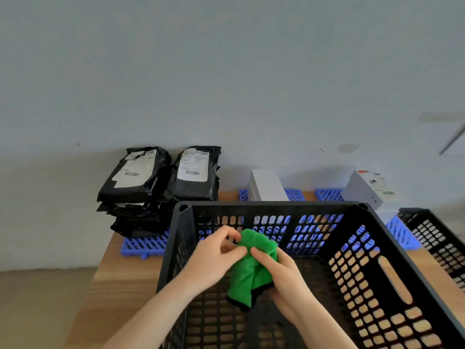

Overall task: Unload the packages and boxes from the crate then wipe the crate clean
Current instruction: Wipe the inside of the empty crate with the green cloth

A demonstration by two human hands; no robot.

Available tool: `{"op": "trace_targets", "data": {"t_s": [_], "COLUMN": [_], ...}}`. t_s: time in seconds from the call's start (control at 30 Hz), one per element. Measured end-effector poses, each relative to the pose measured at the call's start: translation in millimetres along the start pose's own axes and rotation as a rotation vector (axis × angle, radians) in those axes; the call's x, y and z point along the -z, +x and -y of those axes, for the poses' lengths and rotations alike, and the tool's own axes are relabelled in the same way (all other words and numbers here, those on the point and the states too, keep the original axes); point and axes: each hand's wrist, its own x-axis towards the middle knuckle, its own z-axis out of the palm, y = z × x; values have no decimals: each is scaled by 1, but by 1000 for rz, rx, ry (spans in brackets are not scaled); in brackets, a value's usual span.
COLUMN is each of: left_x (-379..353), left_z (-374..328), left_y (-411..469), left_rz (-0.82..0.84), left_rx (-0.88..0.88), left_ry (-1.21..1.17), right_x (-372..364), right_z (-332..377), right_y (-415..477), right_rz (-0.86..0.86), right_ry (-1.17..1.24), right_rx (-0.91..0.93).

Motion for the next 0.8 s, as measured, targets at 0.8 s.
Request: {"op": "trace_targets", "data": {"t_s": [0.8], "left_x": [61], "left_z": [60], "left_y": [48], "left_rz": [-239], "left_rx": [-19], "left_ry": [-121], "right_x": [-46], "right_z": [-67], "right_y": [118], "right_rz": [-332], "right_ry": [-1210], "right_rx": [840]}}
